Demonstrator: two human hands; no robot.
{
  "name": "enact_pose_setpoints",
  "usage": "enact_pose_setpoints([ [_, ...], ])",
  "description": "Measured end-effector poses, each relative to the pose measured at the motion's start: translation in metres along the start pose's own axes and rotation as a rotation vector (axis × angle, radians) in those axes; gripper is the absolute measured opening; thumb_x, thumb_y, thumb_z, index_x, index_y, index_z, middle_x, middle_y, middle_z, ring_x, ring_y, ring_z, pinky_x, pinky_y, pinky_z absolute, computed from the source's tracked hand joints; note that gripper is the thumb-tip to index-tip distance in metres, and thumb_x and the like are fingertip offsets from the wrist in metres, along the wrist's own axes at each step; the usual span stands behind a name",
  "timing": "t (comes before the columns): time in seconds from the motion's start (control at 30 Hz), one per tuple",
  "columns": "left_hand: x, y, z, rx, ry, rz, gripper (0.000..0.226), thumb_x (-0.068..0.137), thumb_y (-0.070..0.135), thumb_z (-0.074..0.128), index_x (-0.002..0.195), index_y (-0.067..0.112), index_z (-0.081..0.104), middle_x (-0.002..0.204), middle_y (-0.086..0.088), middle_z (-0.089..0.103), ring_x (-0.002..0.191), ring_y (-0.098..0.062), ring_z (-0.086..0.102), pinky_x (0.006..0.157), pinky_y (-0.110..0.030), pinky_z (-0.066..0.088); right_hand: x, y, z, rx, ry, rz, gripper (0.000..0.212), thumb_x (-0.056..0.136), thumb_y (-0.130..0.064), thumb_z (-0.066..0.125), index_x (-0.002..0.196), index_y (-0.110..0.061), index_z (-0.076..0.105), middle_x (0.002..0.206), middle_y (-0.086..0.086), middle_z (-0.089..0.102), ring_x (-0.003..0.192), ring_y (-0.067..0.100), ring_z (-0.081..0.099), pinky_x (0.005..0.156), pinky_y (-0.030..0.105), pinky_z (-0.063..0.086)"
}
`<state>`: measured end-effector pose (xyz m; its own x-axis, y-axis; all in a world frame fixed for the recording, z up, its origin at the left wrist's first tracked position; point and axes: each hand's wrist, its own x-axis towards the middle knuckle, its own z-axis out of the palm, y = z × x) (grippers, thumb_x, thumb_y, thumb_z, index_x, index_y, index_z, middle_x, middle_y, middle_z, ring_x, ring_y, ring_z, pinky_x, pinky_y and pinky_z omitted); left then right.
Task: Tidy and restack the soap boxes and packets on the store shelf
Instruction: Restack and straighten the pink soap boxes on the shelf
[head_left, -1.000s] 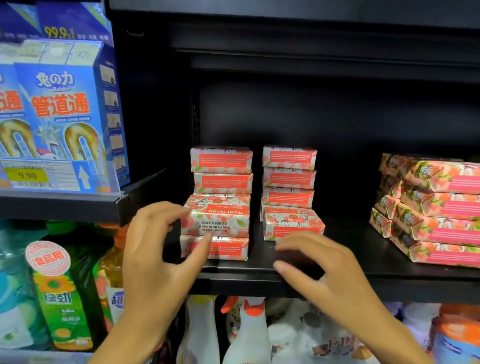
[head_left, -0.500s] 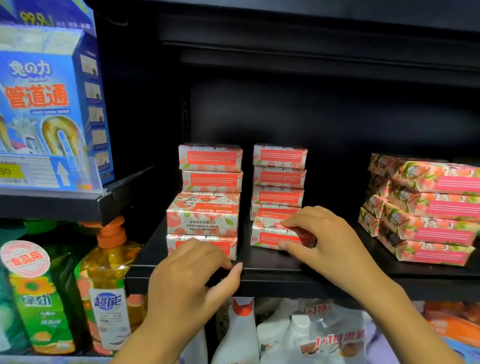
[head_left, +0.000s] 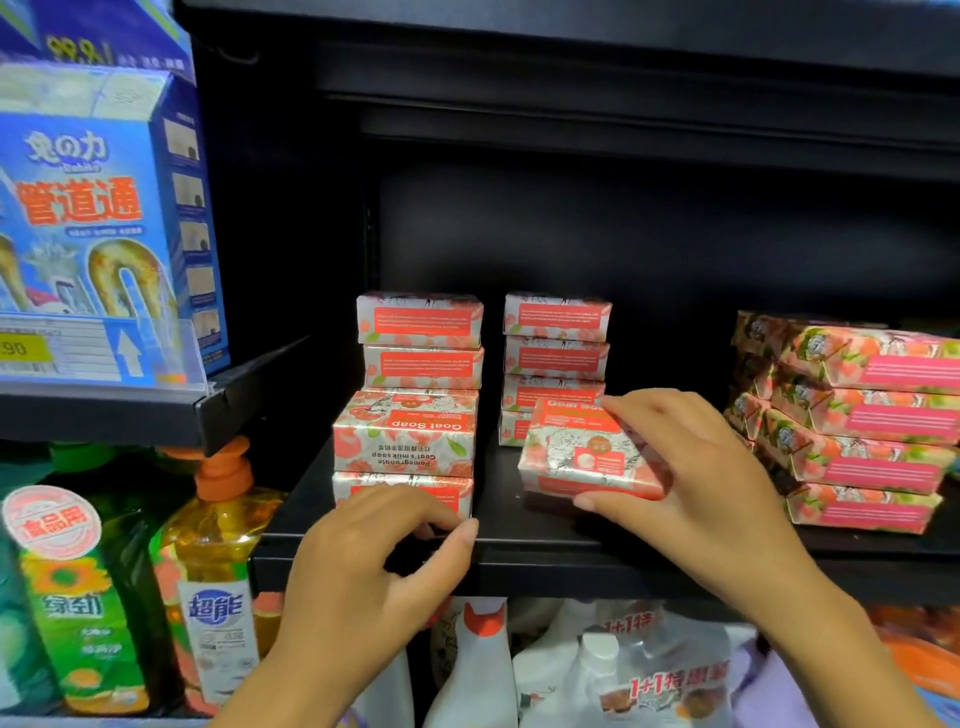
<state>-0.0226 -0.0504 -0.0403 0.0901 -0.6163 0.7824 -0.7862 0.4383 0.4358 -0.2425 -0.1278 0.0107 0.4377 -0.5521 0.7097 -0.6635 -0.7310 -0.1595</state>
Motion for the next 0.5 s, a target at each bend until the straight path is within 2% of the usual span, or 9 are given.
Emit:
enact_pose_setpoints([
  [0.07, 0.006, 0.012, -0.006, -0.249, 0.028, -0.164, 0.023, 0.073, 0.052, 0.057, 0.076, 0.034, 0.071, 0.074, 0.018, 0.069, 0.073, -0.001, 0.065, 0.062, -0.013, 0.049, -0.004, -0.006, -0.013, 0.083, 0.078, -0.084, 0.076, 0.068, -0.061, 0.063, 0.129, -0.018, 0.050, 0.118, -0.017, 0.044, 0.111, -0.003, 0.038, 0.081, 0.013, 0.039],
  [0.1, 0.010, 0.019, -0.008, -0.353, 0.031, -0.229, 0.026, 0.069, 0.056, 0.058, 0.081, 0.038, 0.072, 0.077, 0.019, 0.070, 0.076, 0.000, 0.066, 0.064, -0.010, 0.048, -0.006, -0.010, -0.017, 0.105, 0.097, -0.141, 0.074, 0.069, -0.060, 0.061, 0.129, -0.017, 0.050, 0.120, -0.015, 0.045, 0.113, -0.001, 0.040, 0.086, 0.014, 0.040],
  [0.17, 0.019, 0.029, -0.012, -0.521, -0.052, -0.287, 0.033, 0.063, 0.060, 0.060, 0.087, 0.042, 0.071, 0.081, 0.016, 0.073, 0.080, 0.000, 0.067, 0.067, -0.007, 0.047, -0.008, -0.019, -0.019, 0.084, 0.117, -0.267, 0.071, 0.072, -0.054, 0.063, 0.127, -0.011, 0.051, 0.123, -0.008, 0.048, 0.115, 0.007, 0.044, 0.095, 0.016, 0.038],
  [0.27, 0.030, 0.038, -0.014, -0.701, -0.203, -0.339, 0.042, 0.058, 0.050, 0.076, 0.092, 0.025, 0.073, 0.089, 0.005, 0.074, 0.084, -0.009, 0.070, 0.072, -0.015, 0.053, -0.008, -0.031, -0.014, 0.001, 0.157, -0.388, 0.060, 0.081, -0.045, 0.063, 0.127, -0.008, 0.051, 0.124, 0.001, 0.049, 0.116, 0.015, 0.046, 0.097, 0.022, 0.037],
  [0.33, 0.031, 0.039, -0.013, -0.704, -0.166, -0.375, 0.044, 0.055, 0.035, 0.083, 0.093, 0.015, 0.071, 0.089, -0.001, 0.074, 0.083, -0.017, 0.071, 0.074, -0.027, 0.057, -0.008, -0.034, -0.009, 0.008, 0.150, -0.411, 0.057, 0.083, -0.041, 0.062, 0.129, -0.012, 0.046, 0.126, 0.001, 0.049, 0.117, 0.015, 0.045, 0.097, 0.024, 0.038],
  [0.37, 0.030, 0.038, -0.013, -0.694, -0.132, -0.380, 0.043, 0.054, 0.032, 0.085, 0.091, 0.015, 0.071, 0.088, -0.001, 0.074, 0.082, -0.017, 0.071, 0.073, -0.028, 0.058, -0.008, -0.033, -0.007, 0.028, 0.124, -0.409, 0.059, 0.082, -0.041, 0.064, 0.130, -0.014, 0.044, 0.127, -0.001, 0.048, 0.118, 0.014, 0.043, 0.097, 0.023, 0.038],
  [0.5, 0.019, 0.030, -0.015, -0.583, -0.027, -0.281, 0.045, 0.051, 0.034, 0.092, 0.090, 0.033, 0.069, 0.091, 0.010, 0.073, 0.085, -0.007, 0.070, 0.070, -0.020, 0.055, -0.008, -0.025, -0.013, 0.312, -0.015, -0.236, 0.073, 0.071, -0.052, 0.069, 0.135, -0.029, 0.042, 0.133, -0.020, 0.041, 0.126, 0.003, 0.040, 0.099, 0.011, 0.033],
])
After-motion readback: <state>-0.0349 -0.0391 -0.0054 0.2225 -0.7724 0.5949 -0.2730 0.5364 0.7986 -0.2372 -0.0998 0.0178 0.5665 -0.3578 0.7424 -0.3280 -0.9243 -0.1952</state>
